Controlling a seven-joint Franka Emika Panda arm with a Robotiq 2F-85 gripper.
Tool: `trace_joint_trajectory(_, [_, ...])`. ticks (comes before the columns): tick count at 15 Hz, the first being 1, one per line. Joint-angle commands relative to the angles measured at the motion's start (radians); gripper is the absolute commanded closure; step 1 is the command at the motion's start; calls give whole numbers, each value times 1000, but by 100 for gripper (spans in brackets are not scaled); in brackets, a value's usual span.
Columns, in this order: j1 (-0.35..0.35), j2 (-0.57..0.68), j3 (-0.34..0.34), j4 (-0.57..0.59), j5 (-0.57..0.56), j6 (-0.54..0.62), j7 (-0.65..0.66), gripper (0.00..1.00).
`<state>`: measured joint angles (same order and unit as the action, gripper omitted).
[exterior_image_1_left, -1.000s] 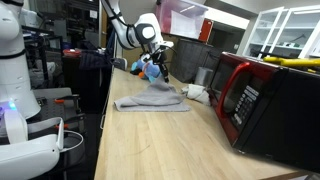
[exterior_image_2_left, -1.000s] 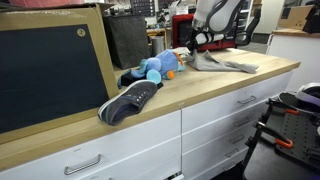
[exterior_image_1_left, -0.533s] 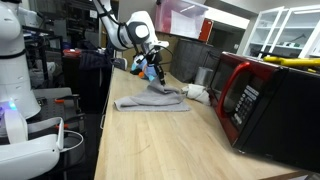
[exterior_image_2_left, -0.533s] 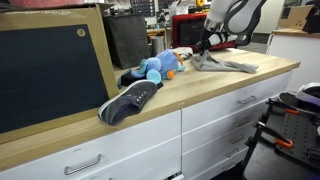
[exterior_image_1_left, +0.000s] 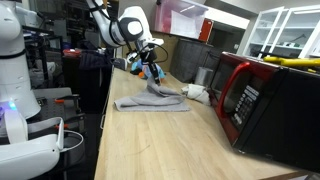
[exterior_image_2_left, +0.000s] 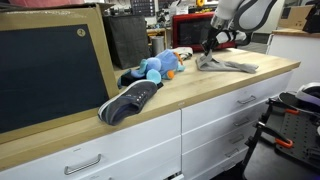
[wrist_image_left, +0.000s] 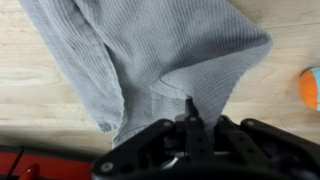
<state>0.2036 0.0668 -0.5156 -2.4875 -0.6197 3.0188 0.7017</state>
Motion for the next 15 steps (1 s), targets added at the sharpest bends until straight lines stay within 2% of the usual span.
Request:
trace_joint_trajectory(1, [-10, -32, -27, -18, -25, -16, 19, 99])
trace_joint_trajectory(5, [-34, -39, -40, -21, 17, -31, -37, 99])
trace_joint_trajectory(11, [-79, -85, -29, -78, 112, -27, -283, 99])
trace_joint_trajectory(15, [-94, -118, -43, -95, 101, -24, -391, 99])
